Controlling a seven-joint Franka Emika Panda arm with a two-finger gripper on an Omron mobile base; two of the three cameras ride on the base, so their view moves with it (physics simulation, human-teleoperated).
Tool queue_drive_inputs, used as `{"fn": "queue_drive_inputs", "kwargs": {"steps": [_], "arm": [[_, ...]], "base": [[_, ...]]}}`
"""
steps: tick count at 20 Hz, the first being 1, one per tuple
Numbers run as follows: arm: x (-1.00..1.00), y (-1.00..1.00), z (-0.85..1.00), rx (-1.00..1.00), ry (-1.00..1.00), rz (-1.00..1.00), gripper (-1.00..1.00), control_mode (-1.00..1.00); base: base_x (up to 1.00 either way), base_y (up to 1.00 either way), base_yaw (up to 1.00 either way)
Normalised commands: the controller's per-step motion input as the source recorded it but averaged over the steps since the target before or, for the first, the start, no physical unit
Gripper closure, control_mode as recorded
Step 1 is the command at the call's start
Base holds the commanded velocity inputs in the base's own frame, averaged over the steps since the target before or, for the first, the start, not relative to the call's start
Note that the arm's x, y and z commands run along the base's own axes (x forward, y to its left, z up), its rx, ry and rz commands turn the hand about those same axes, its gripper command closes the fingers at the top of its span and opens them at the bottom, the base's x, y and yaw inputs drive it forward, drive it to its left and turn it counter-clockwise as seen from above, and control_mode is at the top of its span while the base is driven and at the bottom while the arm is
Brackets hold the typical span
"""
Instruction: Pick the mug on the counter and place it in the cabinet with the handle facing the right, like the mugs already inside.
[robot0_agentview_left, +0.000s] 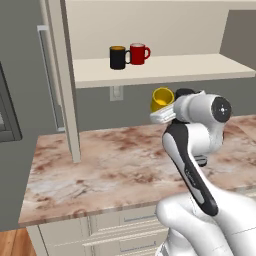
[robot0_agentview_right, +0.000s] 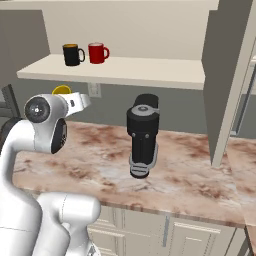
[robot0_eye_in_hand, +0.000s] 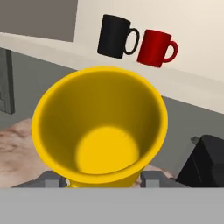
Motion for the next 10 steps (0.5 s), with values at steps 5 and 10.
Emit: {"fn": "queue_drive_inputs", "kwargs": {"steps": [5, 10], "arm": [[-0.1, 0.0, 0.42, 0.0, 0.0, 0.02, 1.0, -1.0], [0.0, -0.05, 0.35, 0.0, 0.0, 0.08, 1.0, -1.0]], "base": [[0.0, 0.0, 0.0], [0.0, 0.0, 0.0]]}}
